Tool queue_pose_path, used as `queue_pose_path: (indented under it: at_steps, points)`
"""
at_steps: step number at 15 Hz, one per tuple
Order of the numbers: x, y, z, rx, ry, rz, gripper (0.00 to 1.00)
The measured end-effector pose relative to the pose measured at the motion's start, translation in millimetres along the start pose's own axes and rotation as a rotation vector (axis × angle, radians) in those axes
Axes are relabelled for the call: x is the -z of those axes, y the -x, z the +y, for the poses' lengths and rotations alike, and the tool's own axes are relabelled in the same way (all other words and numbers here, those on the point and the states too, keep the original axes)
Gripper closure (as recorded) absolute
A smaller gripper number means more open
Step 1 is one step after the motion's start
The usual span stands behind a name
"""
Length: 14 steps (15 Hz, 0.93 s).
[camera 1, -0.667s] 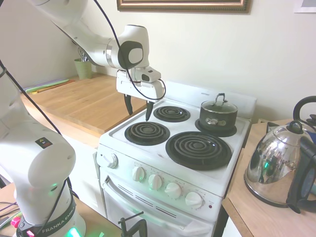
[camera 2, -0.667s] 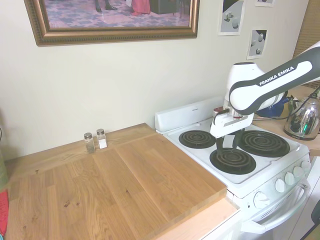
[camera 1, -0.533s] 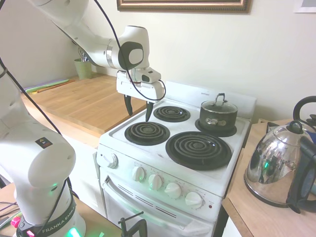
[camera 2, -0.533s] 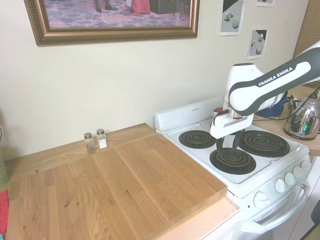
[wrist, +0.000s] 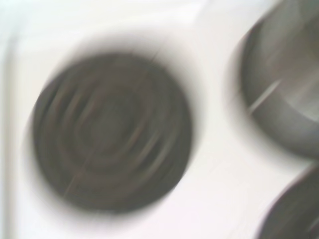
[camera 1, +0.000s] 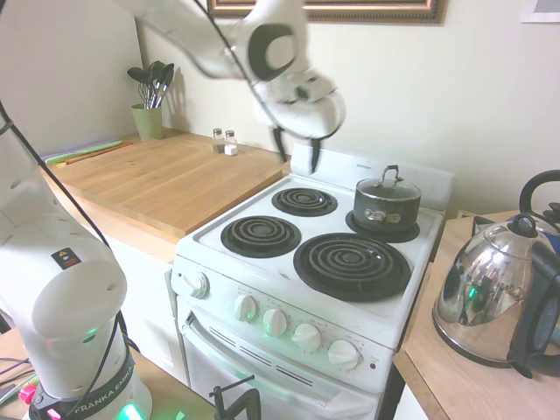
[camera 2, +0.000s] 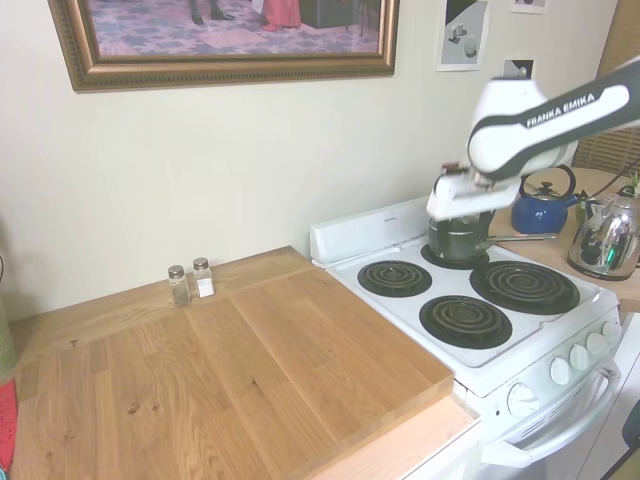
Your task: Uncover the lid of the pot
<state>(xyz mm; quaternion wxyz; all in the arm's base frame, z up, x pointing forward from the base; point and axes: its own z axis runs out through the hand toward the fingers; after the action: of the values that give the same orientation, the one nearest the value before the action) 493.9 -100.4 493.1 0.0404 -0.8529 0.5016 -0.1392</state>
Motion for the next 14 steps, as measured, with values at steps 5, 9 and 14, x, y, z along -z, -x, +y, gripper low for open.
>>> queue_pose_path:
  at_steps: [5,9,14]
  points:
    - [-36.1,-114.6,-9.9,-0.093,-0.011,0.011,0.0]
    - [-49.6,-144.6,-13.5,-0.107,0.002,-0.023,1.0]
    - [-65.3,-178.5,-3.8,-0.083,-0.019,-0.12,1.0]
